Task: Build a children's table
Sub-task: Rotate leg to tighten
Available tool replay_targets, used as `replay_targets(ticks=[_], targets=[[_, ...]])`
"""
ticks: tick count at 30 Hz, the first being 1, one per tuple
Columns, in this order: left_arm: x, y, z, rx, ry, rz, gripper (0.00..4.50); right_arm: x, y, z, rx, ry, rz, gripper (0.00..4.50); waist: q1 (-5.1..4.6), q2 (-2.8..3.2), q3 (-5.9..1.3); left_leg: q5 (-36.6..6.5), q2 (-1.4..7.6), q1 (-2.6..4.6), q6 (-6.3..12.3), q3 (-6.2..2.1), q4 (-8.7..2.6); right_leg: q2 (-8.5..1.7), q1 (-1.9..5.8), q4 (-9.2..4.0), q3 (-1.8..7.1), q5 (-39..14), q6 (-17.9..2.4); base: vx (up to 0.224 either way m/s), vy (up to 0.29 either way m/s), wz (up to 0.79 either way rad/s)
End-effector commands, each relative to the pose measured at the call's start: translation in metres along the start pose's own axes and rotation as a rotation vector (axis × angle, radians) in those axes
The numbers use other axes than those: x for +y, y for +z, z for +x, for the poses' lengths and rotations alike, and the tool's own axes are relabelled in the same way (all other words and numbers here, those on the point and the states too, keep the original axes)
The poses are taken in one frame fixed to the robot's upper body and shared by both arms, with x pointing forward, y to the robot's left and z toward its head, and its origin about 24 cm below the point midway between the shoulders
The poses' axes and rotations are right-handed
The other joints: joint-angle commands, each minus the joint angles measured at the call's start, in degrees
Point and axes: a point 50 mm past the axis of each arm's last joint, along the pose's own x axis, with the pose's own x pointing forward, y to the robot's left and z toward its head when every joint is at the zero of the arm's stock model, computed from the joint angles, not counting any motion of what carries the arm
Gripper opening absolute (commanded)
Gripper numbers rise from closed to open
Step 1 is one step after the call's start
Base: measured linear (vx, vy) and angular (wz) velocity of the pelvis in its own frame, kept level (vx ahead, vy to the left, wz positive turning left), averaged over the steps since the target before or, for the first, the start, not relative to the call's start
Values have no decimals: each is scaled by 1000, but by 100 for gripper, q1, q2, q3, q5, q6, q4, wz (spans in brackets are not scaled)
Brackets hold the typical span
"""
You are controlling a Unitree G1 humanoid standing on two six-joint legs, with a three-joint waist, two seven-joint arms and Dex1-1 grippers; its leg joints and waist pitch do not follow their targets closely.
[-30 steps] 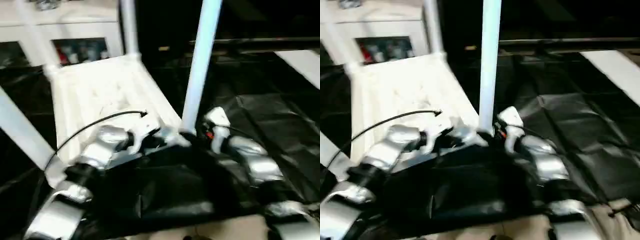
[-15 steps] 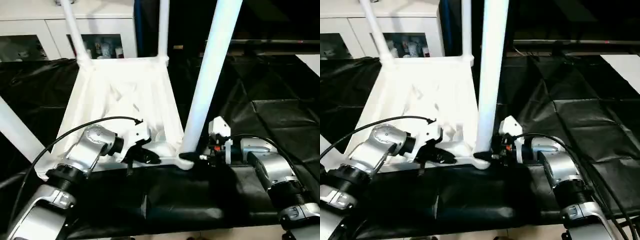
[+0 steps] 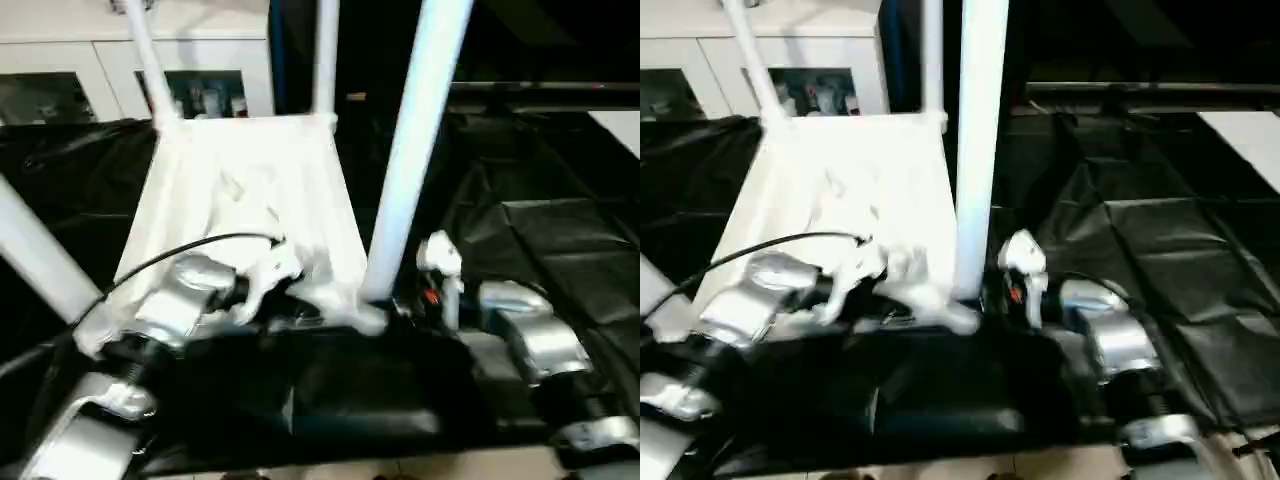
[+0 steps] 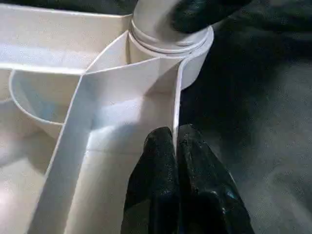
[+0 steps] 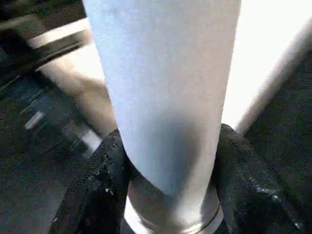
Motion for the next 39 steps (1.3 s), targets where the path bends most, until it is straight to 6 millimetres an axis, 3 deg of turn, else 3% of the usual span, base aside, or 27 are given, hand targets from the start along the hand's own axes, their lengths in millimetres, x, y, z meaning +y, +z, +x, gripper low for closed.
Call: replay_targets(ticks=[1,5,6,7,9,10,11,12,14,16,17,20,21,23,24,25,26,27,30,31,34,35,36,37,38,39], targets=[[-5,3,16,-6,55,-31,0,11,-19,13,29,-68,156,204,-23,-68,-280,-1587,58,-7,89,-12,-405,-283,277,-503,191,-2811,-657,0,0,0],[-18,11,41,-11,104,-46,0,23,-28,38,63,-287,183,204,-228,-32,-266,-1988,21,6,56,-50,-398,-268,209,-630,141,-3342,-386,0,0,0],[-18,11,41,-11,104,-46,0,23,-28,38,63,-287,183,204,-228,-32,-266,-1988,21,6,56,-50,-398,-268,209,-630,141,-3342,-386,0,0,0],[-20,13,45,-10,103,-43,0,25,-26,42,70,-307,151,204,-275,-65,-261,-2128,1,-7,64,-61,-392,-255,219,-660,106,-3501,-305,0,0,0],[-26,15,51,-14,84,-24,0,31,-23,51,86,-269,58,204,-306,-82,-264,-2364,0,45,88,-85,-375,-260,170,-711,61,-3712,-218,0,0,0],[-26,15,51,-14,84,-24,0,31,-23,51,86,-269,58,204,-331,-91,-262,-2416,-1,20,113,-97,-387,-264,191,-719,50,-3701,-194,0,0,0],[-27,15,51,-16,83,-24,0,33,-20,52,63,-253,58,204,-337,-73,-256,-2468,7,30,122,-102,-399,-264,184,-735,48,-3691,-194,0,0,0],[-27,14,50,-15,75,-21,0,35,-17,52,40,-225,55,236,-360,-98,-285,-2451,20,34,143,-110,-405,-266,198,-723,58,-3462,-256,0,0,0],[-27,11,46,-11,62,-7,0,36,-13,49,12,-180,66,236,-362,-100,-286,-2385,43,-1,189,-116,-439,-254,218,-663,92,-3060,-417,0,0,0],[-26,10,44,-10,56,-4,0,35,-12,48,5,-160,67,274,-357,-119,-291,-2335,54,-27,222,-113,-457,-259,236,-624,124,-2873,-516,0,0,0],[-25,11,38,-38,18,-24,0,32,-8,41,-3,-87,40,275,-347,-150,-304,-2247,67,-40,239,-104,-458,-269,247,-600,144,-2706,-583,0,0,0],[-23,9,26,-41,-33,-7,0,23,-2,28,0,23,-17,275,-293,-165,-334,-1876,80,-73,358,-75,-434,-288,295,-503,192,-2120,-833,0,0,0],[-22,7,23,-35,-48,-5,0,21,0,23,4,56,-35,275,-277,-126,-345,-1713,85,-69,411,-58,-420,-275,303,-476,199,-1798,-971,0,0,0],[-22,4,17,-32,-101,-6,0,15,4,12,17,131,-70,275,-258,-133,-353,-1539,88,-48,475,-17,-389,-273,284,-438,217,-1494,-1156,51,-20,5],[-23,3,15,-34,-117,-6,0,14,5,8,21,149,-78,275,-229,-62,-361,-1478,88,-23,480,-13,-380,-274,283,-425,221,-1389,-1212,51,-24,6],[-23,2,13,-29,-147,-2,0,11,7,3,29,172,-92,275,-183,-134,-380,-1176,79,-64,585,15,-351,-263,332,-365,227,-1019,-1319,0,0,0],[-24,1,12,-26,-159,0,0,9,8,2,32,180,-97,275,-155,-85,-383,-1064,74,-61,601,19,-338,-273,331,-340,235,-886,-1357,0,0,0],[-24,1,10,-27,-177,5,0,8,9,0,37,191,-101,275,-129,-92,-372,-934,83,-44,637,34,-328,-265,301,-323,247,-705,-1431,0,0,0],[-28,-1,5,-25,-245,16,0,5,11,-8,55,232,-116,275,-52,-85,-381,-851,99,-25,639,26,-334,-266,341,-289,235,-675,-1469,0,0,0],[-29,-2,1,-14,-296,22,0,3,12,-15,77,277,-126,275,-20,9,-377,-896,121,19,602,33,-334,-241,306,-294,232,-588,-1507,0,0,0],[-30,-5,-4,11,-339,23,0,1,12,-22,114,327,-137,275,13,-8,-360,-1110,137,40,570,62,-334,-203,298,-267,240,-520,-1612,0,0,0],[-28,-7,-9,36,-368,20,0,0,9,-30,176,387,-158,275,33,34,-351,-1218,127,33,519,65,-337,-223,298,-279,249,-705,-1581,0,0,0],[-28,-7,-10,42,-374,18,0,0,9,-32,191,401,-162,275,32,37,-345,-1280,129,31,488,59,-346,-222,306,-297,244,-830,-1547,0,0,0],[-26,-7,-12,50,-374,20,0,0,8,-33,211,417,-172,275,71,-27,-332,-1409,128,51,438,75,-344,-227,291,-330,258,-1103,-1460,0,0,0],[-25,-7,-12,51,-370,21,0,0,8,-33,214,420,-173,275,88,-4,-332,-1403,126,45,410,65,-349,-246,295,-330,266,-1240,-1420,0,0,0],[-23,-7,-13,54,-364,23,0,0,8,-33,217,426,-173,275,89,-42,-331,-1382,122,34,409,66,-349,-248,299,-339,263,-1303,-1388,0,0,0]])
